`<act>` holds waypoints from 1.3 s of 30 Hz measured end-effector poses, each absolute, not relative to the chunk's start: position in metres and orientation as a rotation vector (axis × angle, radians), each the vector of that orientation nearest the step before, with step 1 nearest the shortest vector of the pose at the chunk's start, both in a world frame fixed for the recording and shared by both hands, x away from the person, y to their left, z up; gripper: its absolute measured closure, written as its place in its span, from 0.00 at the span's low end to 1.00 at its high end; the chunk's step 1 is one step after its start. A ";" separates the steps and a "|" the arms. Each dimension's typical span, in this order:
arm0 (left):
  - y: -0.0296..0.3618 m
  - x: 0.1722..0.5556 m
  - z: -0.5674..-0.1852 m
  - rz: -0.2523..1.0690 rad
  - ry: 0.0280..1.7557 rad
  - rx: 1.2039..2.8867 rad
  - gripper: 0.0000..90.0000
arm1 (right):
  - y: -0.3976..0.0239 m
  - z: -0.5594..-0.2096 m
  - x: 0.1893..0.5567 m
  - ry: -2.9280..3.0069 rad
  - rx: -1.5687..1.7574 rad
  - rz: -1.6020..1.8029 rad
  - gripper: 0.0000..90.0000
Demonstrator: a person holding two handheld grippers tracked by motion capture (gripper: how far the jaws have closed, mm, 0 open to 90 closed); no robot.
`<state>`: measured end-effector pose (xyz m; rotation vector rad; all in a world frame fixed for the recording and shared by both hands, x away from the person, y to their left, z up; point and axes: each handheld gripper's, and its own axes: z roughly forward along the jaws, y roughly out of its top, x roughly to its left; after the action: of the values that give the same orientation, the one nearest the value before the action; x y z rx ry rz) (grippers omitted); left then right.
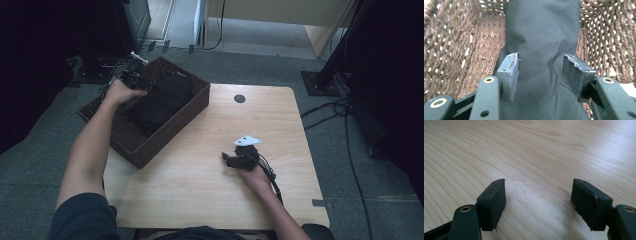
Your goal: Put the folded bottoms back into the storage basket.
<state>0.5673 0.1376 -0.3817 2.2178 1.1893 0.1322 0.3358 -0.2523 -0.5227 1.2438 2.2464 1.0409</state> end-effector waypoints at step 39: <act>0.092 0.585 -0.439 0.176 1.144 2.294 0.54 | -0.252 -0.523 0.335 2.242 1.246 1.040 0.31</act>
<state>0.5848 0.0921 -0.4393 2.2937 1.1435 0.1756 0.3348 -0.2521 -0.5228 1.2460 2.2424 1.0400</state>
